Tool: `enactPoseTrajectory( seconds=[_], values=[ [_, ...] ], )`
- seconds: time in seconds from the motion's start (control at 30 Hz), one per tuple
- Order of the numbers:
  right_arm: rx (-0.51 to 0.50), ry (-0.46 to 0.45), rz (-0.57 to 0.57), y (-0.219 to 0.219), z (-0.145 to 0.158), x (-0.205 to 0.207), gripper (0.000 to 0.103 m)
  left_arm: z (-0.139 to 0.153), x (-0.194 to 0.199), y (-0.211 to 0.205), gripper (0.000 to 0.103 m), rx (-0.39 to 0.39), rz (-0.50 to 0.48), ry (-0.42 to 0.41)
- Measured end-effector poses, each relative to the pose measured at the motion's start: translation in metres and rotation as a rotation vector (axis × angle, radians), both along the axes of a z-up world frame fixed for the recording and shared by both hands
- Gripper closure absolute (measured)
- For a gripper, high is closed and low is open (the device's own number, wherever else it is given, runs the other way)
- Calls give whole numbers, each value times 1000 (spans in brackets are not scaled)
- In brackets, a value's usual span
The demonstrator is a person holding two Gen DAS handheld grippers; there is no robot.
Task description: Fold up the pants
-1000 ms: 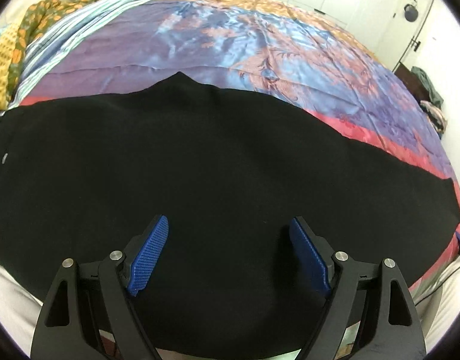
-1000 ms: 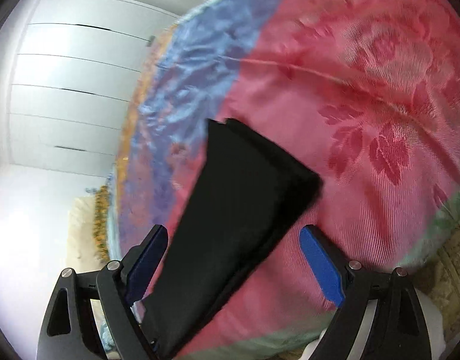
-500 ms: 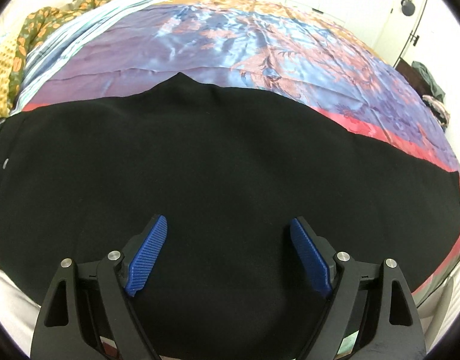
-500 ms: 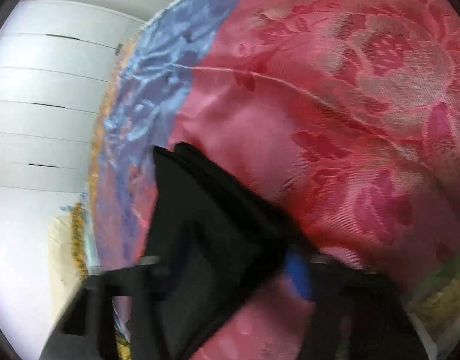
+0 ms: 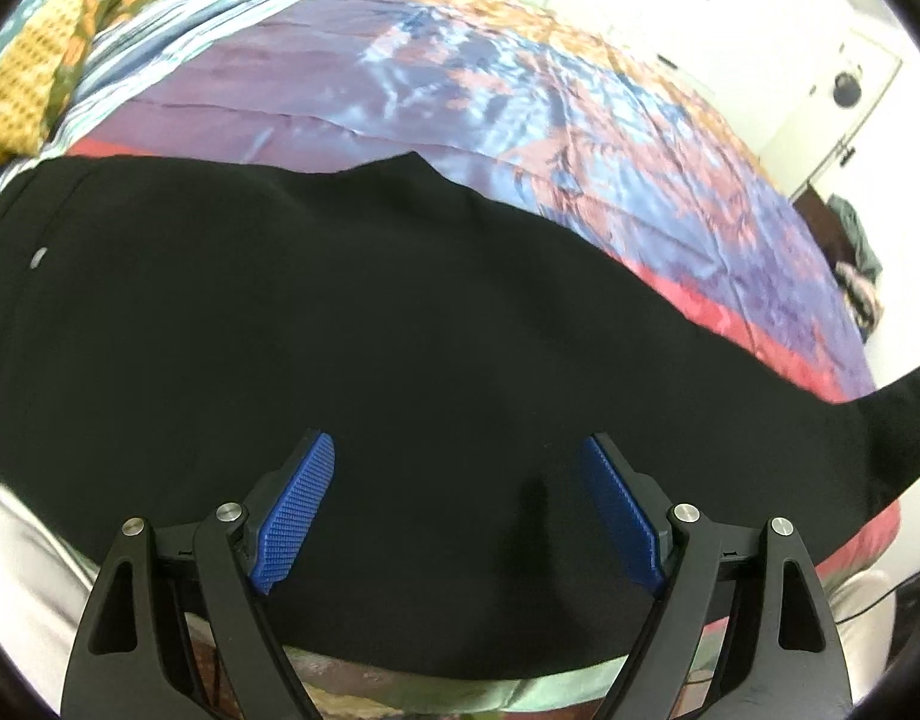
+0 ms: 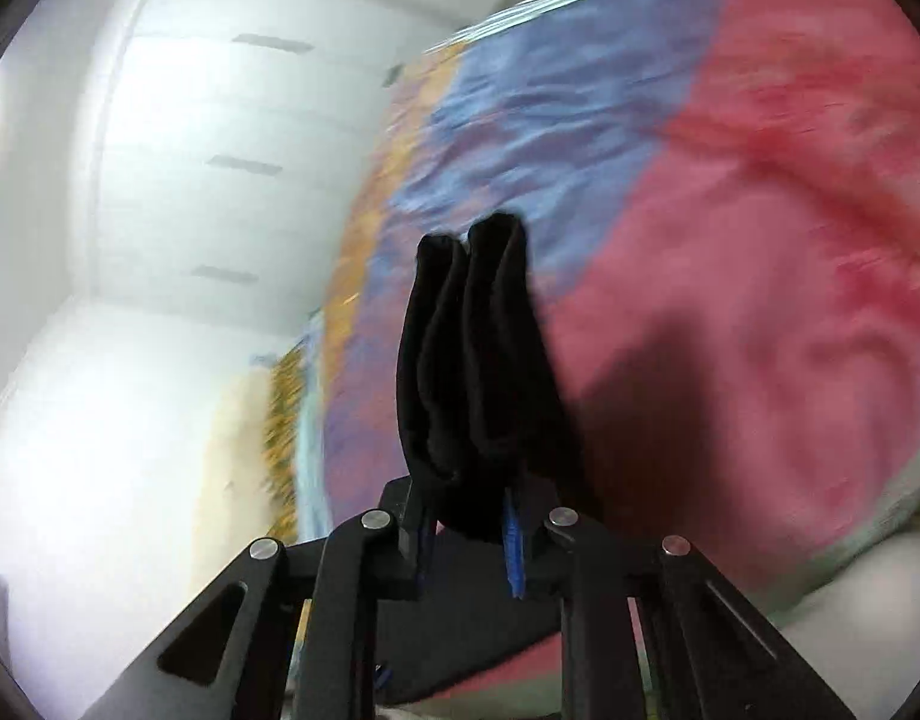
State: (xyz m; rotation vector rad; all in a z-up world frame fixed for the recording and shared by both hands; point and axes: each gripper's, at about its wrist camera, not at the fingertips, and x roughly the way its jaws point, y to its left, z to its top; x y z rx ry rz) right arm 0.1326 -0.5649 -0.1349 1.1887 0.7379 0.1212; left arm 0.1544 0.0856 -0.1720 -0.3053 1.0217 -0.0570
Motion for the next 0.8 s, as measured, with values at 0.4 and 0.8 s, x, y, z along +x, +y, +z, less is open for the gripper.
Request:
enactPoseTrajectory(
  seconds=[0.4, 0.8],
  values=[
    [94, -65, 356, 268, -26, 68, 84, 11, -6, 35, 17, -98, 90, -31],
    [-779, -220, 921, 469, -43, 9, 20, 19, -25, 75, 17, -213, 155, -63]
  ],
)
